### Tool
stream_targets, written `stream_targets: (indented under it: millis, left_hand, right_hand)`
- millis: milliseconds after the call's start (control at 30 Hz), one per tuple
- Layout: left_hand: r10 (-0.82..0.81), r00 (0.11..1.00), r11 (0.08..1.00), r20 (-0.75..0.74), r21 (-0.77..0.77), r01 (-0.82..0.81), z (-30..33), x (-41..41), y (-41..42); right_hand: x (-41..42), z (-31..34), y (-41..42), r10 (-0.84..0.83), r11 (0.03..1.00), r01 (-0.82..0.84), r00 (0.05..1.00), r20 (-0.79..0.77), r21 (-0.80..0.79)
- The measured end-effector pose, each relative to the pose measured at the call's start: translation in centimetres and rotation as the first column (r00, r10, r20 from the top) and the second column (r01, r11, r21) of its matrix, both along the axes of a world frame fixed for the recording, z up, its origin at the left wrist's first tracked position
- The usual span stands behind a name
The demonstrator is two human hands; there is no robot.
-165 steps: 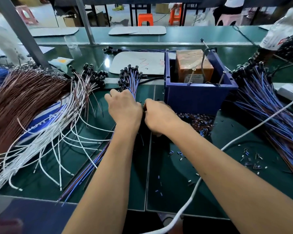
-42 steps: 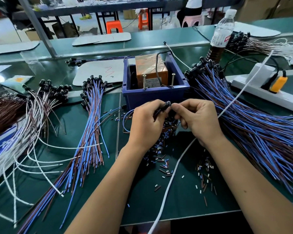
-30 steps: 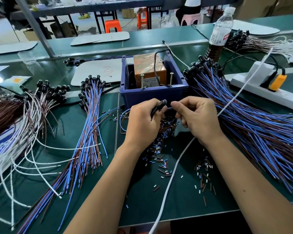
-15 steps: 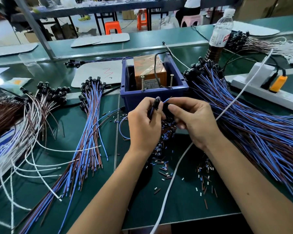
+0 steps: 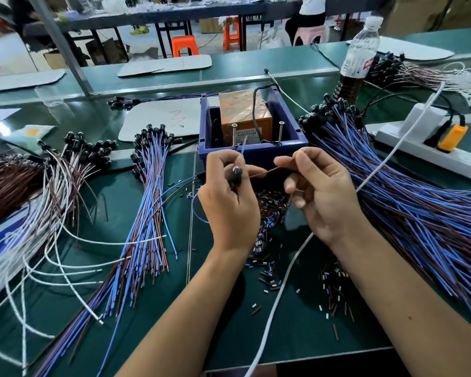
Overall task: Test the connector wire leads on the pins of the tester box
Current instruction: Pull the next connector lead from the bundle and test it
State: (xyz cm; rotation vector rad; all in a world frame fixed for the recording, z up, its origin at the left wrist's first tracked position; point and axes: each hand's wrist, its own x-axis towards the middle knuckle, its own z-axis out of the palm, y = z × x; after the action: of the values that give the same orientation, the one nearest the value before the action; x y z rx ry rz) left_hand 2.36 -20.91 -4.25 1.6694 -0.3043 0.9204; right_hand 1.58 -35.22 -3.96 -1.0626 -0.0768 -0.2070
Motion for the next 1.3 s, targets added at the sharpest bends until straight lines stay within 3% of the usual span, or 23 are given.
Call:
stream_targets:
  millis: [167, 333, 533, 633, 900, 1100, 1300]
  left_hand:
    - [0.098, 0.995, 0.991, -0.029, -0.085, -0.1, 0.3, 0.5, 0.4]
    - [0.132, 0.988, 0.985, -0.083, -0.103, -0.14, 0.3, 0.8, 0.7]
    - [0.122, 0.985, 0.985, -0.124, -0.105, -0.136, 0.2, 0.8, 0.7]
    - [0.103, 0.984, 0.985, -0.146, -0.12, -0.121, 0.2, 0.9, 0.8]
    - [0.171, 0.973, 0.981, -0.153, -0.067, -0.183, 0.8, 0.6, 0.6]
    - [0.166, 0.972, 0.982, -0.164, -0.068, -0.179, 0.8, 0.6, 0.5]
    - [0.151, 0.988, 0.983, 0.027, -0.107, -0.147, 0.9, 0.1, 0.7]
  right_hand:
    - [0.4, -0.4, 1.5, -0.275, 0.922, 0.308, 0.947, 0.166, -0.235]
    - [1.0, -0.3, 2.8, -0.469, 0.736, 0.56, 0.827, 0.309, -0.382]
    - [1.7, 0.4, 3.0, -0.564, 0.538, 0.7, 0.713, 0.418, -0.469]
    - [1.9, 0.7, 3.0, -0.571, 0.484, 0.721, 0.689, 0.446, -0.496]
    - [1.6, 1.1, 2.9, -0.542, 0.428, 0.735, 0.674, 0.502, -0.526]
    - [1.5, 1.1, 2.9, -0.53, 0.445, 0.715, 0.696, 0.485, -0.54]
    - [0.2, 0.9, 2.7, -0.542, 0.541, 0.685, 0.727, 0.421, -0.487]
